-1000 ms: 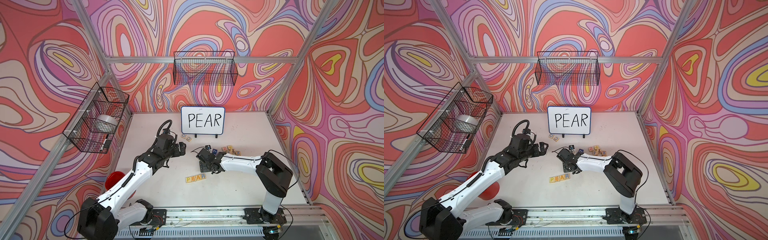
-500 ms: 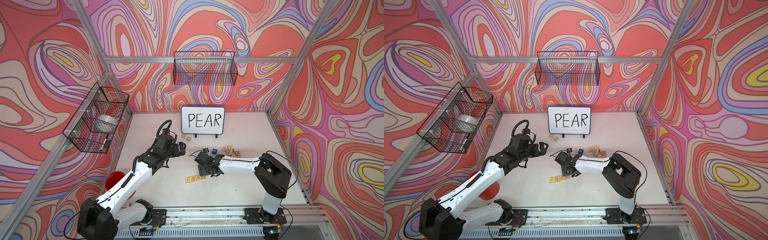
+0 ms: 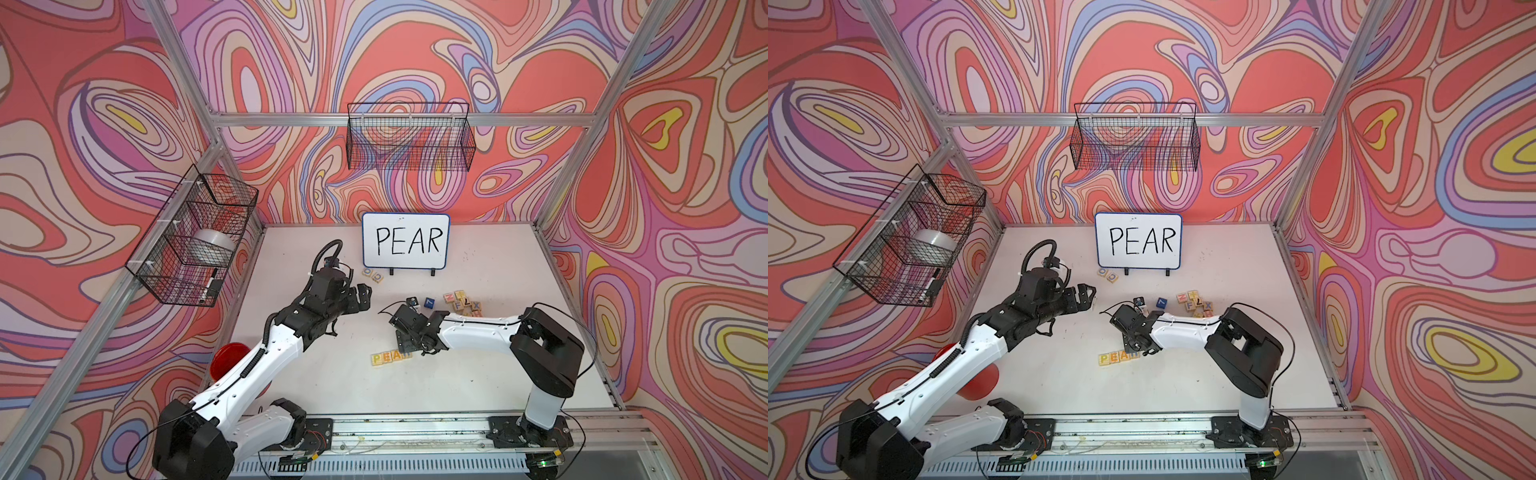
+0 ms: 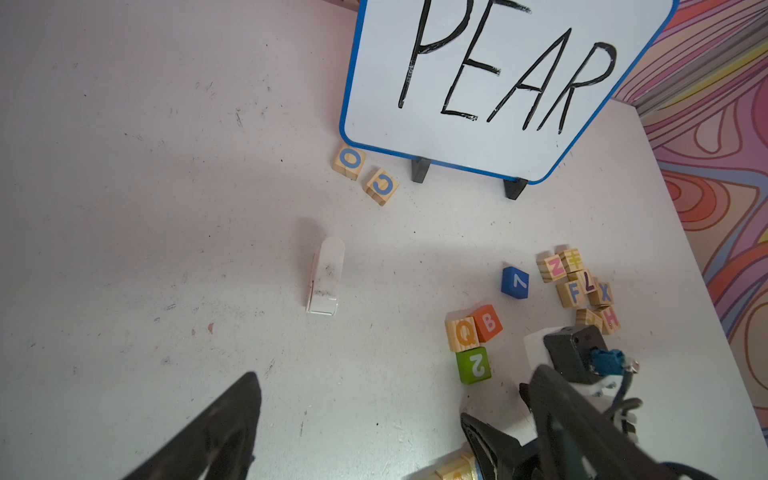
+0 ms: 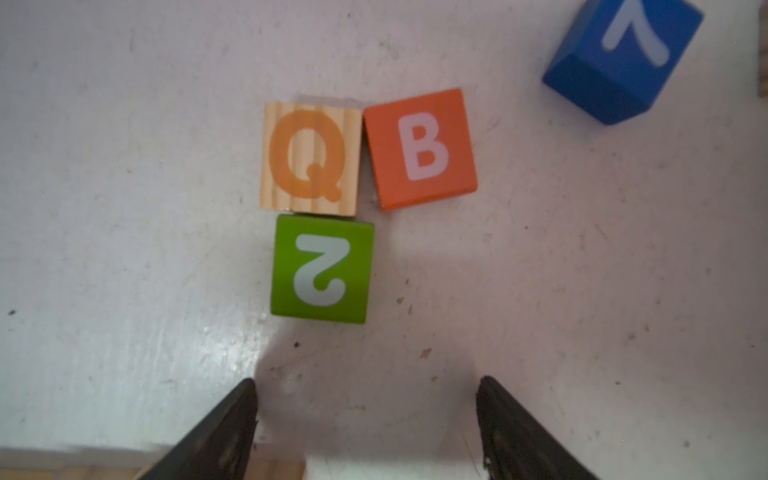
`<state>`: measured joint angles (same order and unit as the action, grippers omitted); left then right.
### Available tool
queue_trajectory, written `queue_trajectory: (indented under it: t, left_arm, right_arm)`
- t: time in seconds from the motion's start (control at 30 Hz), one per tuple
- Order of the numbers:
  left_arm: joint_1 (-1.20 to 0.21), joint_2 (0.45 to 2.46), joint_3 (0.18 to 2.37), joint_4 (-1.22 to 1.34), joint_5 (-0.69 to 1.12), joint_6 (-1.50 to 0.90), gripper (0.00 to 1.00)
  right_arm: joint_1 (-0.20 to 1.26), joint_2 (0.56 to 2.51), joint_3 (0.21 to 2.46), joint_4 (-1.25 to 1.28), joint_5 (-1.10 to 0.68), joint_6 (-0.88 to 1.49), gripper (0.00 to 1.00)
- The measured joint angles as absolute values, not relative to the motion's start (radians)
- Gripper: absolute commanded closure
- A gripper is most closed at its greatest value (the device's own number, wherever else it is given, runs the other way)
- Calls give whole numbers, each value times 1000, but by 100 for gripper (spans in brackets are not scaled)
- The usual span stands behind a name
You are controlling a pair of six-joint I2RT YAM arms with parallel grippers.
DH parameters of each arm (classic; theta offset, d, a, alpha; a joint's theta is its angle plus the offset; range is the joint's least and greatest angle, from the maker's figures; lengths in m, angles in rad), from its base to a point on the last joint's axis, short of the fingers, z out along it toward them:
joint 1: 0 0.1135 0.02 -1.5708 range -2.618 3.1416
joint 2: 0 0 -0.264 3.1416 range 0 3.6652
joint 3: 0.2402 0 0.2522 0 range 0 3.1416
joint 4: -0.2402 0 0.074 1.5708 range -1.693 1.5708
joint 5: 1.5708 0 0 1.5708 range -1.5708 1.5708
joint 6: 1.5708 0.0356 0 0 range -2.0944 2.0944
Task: Spell the uppercase word “pear” with letter blocks
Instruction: Move the letter block to the center of the board.
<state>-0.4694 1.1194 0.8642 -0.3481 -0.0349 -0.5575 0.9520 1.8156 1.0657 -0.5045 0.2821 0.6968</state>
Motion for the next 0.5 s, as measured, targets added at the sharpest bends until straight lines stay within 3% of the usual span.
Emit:
queue_trajectory:
  t: [0.5]
  left_arm:
    - [-469, 1120, 864, -348, -35, -558, 4]
  right_arm:
    - [958, 1806, 1052, -501, 282, 709, 16]
